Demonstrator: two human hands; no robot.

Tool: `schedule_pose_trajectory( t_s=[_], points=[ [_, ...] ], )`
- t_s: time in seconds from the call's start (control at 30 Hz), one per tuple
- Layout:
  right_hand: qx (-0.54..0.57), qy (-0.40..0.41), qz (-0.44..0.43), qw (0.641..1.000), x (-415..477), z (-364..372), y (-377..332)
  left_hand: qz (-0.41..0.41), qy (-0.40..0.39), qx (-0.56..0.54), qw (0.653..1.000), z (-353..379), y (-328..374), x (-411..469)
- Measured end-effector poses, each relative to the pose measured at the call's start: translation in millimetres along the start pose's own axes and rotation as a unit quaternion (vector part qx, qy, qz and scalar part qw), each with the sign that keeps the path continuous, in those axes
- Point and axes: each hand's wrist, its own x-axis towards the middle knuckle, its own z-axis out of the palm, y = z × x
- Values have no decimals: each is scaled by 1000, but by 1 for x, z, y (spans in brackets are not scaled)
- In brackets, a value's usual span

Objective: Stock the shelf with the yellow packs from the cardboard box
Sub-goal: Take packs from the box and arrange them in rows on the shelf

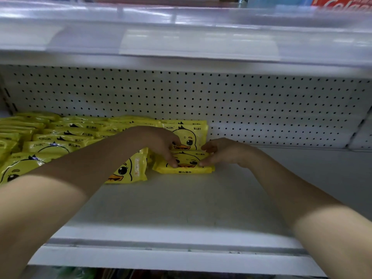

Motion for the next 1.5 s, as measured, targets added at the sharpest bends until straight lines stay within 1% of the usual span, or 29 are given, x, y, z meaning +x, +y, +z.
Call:
schedule_pose_trajectory(
  t_s=[0.1,0.2,0.27,0.37,0.43,0.5,0.57,0.63,0.73,0.8,0.87,0.97,1.13,1.33,1.5],
  points=[
    [-22,-3,4,1000,-5,2,-3,-6,-7,18,1000,3,1,4],
    [-14,-5,6,1000,-6,4,-4,-15,-26,37,999,2,1,8],
    [-29,3,3,1000,-7,5,-5,-35,-37,55,997,2,0,11],
    [-56,28,-4,998,-6,8,-8,-51,-27,89,994,5,-1,15],
    [-86,61,-29,994,-5,11,-12,-55,4,111,992,7,-1,15],
    [-132,114,-59,983,-1,14,-16,-55,63,126,988,10,-3,16],
    [-171,170,-80,967,6,18,-18,-62,123,163,977,15,-6,19],
    [-188,210,-87,956,15,23,-18,-81,165,212,960,18,-8,24],
    [-217,257,-99,936,25,30,-17,-114,196,264,938,21,-8,32],
    [-250,286,-102,919,29,33,-17,-133,210,279,928,23,-8,36],
    [-265,302,-97,910,32,34,-17,-148,224,292,918,24,-7,38],
    [-272,316,-91,904,35,36,-17,-164,233,290,914,26,-6,40],
    [-276,333,-74,899,33,40,-18,-189,237,263,916,30,1,38],
    [-249,361,-95,894,4,38,-17,-171,267,224,921,32,18,19],
    [-229,334,-102,909,-31,24,-25,-158,284,161,932,24,34,-12]
  ],
)
